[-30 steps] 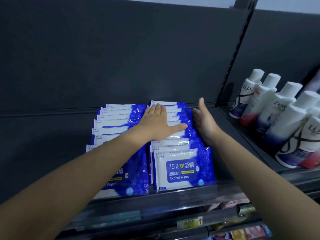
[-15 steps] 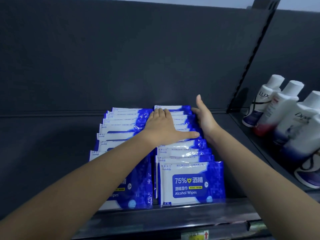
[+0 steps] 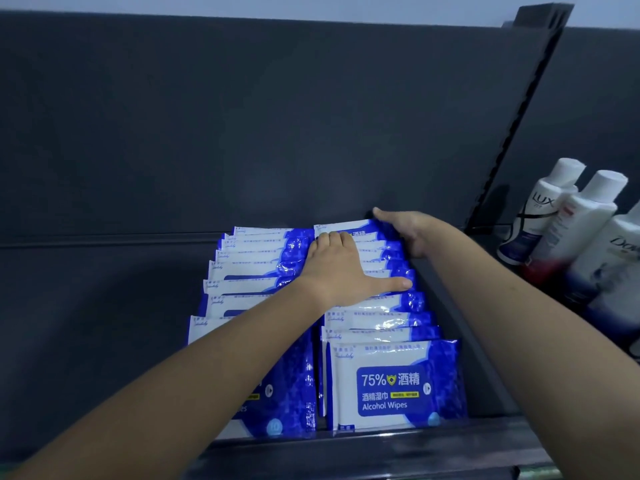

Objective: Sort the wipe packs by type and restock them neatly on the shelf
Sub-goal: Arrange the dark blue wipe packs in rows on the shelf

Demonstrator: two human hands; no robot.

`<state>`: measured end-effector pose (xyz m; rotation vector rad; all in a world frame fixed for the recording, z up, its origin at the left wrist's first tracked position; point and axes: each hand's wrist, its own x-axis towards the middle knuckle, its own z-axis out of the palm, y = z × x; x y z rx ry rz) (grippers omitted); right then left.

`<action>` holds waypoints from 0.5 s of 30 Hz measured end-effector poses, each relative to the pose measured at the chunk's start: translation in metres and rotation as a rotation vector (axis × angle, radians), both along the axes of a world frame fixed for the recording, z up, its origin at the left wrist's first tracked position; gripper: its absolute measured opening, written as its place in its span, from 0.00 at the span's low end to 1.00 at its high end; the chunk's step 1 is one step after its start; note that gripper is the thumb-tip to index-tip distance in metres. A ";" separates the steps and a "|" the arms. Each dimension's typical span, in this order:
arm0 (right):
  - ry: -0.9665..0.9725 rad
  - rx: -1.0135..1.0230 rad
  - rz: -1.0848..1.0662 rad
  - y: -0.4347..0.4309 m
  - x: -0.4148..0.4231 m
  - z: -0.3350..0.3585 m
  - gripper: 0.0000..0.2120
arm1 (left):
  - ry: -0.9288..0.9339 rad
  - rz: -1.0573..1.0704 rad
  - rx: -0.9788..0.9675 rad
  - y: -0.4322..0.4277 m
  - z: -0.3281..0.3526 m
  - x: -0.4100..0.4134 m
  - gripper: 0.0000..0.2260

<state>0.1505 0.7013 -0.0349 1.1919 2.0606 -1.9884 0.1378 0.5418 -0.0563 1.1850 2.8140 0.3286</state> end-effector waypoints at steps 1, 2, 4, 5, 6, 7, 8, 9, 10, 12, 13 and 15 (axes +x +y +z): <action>-0.020 0.029 0.009 -0.002 -0.001 0.001 0.15 | -0.002 0.000 0.006 -0.001 0.000 0.001 0.56; -0.024 0.050 0.009 -0.003 -0.003 0.001 0.14 | -0.004 0.000 0.013 -0.001 0.001 0.002 0.55; 0.002 0.092 -0.005 -0.004 -0.005 -0.002 0.12 | -0.003 -0.001 0.029 -0.001 0.000 0.002 0.55; 0.034 0.104 -0.013 -0.003 -0.004 -0.004 0.11 | 0.005 -0.003 0.035 -0.001 -0.001 0.002 0.55; 0.078 0.105 -0.018 -0.002 -0.004 -0.007 0.10 | 0.013 -0.004 0.039 -0.001 -0.001 0.002 0.54; 0.132 0.094 -0.022 -0.002 -0.003 -0.009 0.08 | 0.019 -0.005 0.042 -0.001 -0.002 0.002 0.55; 0.195 0.073 -0.026 -0.001 -0.001 -0.011 0.06 | 0.016 -0.004 0.042 -0.001 -0.002 0.003 0.55; 0.262 0.046 -0.025 -0.001 0.000 -0.012 0.04 | 0.007 -0.003 0.040 -0.001 -0.002 0.003 0.56; 0.323 0.016 -0.026 0.000 0.001 -0.014 0.01 | -0.003 -0.002 0.038 -0.001 -0.002 0.003 0.57; 0.387 -0.002 -0.038 0.003 0.002 -0.015 0.04 | -0.001 -0.010 0.034 -0.001 -0.003 0.002 0.58; 0.392 0.008 -0.049 0.004 0.003 -0.016 0.06 | -0.001 -0.017 0.031 -0.001 -0.004 0.001 0.58; 0.388 0.032 -0.060 0.005 0.004 -0.019 0.09 | -0.016 -0.025 0.014 0.001 -0.003 -0.002 0.59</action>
